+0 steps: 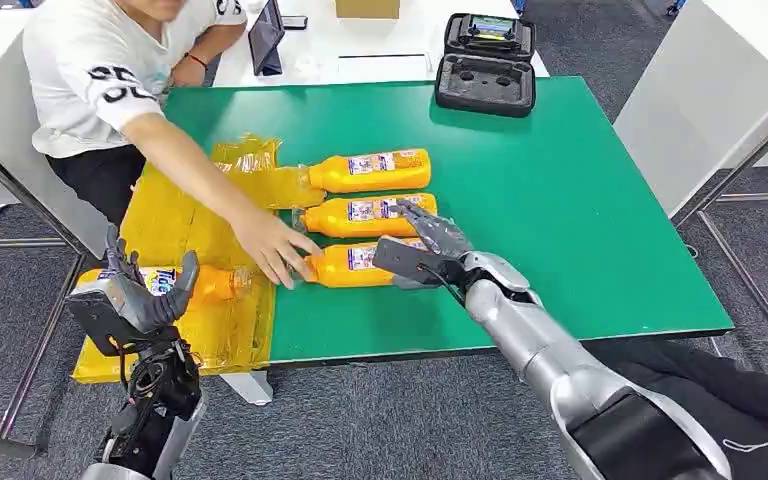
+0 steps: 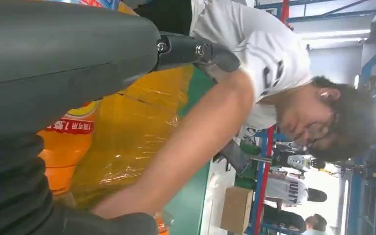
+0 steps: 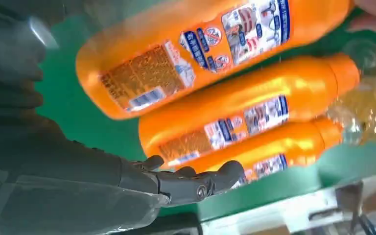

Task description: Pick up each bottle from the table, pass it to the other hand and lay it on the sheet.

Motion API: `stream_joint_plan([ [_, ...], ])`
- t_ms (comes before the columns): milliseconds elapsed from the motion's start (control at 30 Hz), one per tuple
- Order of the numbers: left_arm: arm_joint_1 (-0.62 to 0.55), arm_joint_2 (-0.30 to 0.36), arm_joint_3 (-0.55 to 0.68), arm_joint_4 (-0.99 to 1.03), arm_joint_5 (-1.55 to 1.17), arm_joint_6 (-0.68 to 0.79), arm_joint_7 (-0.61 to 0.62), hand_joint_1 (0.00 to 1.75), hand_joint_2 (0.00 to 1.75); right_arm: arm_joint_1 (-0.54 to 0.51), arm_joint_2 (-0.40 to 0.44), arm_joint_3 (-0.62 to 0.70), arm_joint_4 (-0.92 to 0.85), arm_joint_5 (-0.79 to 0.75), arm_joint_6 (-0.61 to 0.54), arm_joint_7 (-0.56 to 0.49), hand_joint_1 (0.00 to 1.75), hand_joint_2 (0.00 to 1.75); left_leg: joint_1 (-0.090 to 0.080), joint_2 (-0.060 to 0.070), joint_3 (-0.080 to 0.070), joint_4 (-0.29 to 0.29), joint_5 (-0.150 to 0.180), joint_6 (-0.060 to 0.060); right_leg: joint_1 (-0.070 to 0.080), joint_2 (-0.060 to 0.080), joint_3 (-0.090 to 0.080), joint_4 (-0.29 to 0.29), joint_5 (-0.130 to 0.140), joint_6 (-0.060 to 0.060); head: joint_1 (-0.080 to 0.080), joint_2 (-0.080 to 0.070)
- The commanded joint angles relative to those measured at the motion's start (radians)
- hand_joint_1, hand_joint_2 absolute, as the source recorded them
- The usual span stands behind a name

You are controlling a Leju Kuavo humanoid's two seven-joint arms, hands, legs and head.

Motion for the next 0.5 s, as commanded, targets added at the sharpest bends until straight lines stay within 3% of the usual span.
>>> stream_joint_plan([
  [33,-0.038,0.018,-0.047,0.075,-0.007,0.013,0.003,0.0,1.75,-0.083,0.029,0.059,0.171,0.01,0.015,0.025,0.0,1.75,0.0,0.0,0.004,-0.001,-0.001,-0.001,0.0,-0.001,0.004,0.0,-0.002,0.0,0.0,0.0],
  [500,-0.035,0.019,-0.052,0.096,0.0,0.006,0.003,0.0,1.75,-0.092,0.015,0.055,0.187,0.017,0.014,0.05,0.0,1.75,0.0,0.0,0.005,-0.001,-0.002,-0.001,0.0,-0.002,0.004,0.0,-0.002,0.0,0.0,0.0],
])
